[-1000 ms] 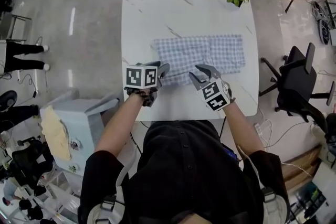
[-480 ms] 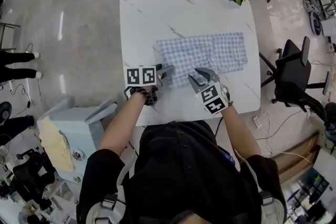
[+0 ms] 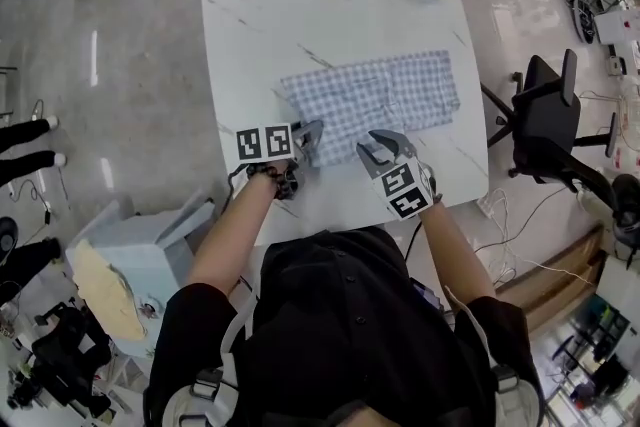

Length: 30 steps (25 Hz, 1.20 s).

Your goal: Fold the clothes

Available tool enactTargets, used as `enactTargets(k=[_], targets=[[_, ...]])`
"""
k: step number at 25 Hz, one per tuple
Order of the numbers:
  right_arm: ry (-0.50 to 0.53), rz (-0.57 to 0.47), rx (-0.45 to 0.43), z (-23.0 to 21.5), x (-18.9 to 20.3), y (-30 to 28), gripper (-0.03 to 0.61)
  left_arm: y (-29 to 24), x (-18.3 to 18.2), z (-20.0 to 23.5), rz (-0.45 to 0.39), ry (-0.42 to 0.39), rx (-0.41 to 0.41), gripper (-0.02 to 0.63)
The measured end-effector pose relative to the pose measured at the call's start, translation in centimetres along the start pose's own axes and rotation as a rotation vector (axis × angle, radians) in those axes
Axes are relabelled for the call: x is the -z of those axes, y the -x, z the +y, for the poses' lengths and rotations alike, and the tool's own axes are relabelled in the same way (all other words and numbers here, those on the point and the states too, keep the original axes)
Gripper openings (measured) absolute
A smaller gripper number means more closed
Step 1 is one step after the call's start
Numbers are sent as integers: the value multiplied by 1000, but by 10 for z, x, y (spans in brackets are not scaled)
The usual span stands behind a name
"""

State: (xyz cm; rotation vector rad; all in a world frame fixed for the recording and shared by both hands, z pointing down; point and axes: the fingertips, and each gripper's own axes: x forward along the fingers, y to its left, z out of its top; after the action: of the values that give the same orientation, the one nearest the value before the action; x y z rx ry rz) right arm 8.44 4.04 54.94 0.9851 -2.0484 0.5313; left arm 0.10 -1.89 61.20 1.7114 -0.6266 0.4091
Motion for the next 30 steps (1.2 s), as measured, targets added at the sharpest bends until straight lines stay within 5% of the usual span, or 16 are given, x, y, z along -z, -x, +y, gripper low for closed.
enactTargets(k=[5,22,30], targets=[[19,1,-3,0,-10,-7,130,12,-2,2,-27,8,37,120],[153,41,-183,90,-43,-73,127,165,10,95,-73,9,-89,116],[175,58,-218,109,-26,-97,121,186,8,77,-104,2,-67,107]])
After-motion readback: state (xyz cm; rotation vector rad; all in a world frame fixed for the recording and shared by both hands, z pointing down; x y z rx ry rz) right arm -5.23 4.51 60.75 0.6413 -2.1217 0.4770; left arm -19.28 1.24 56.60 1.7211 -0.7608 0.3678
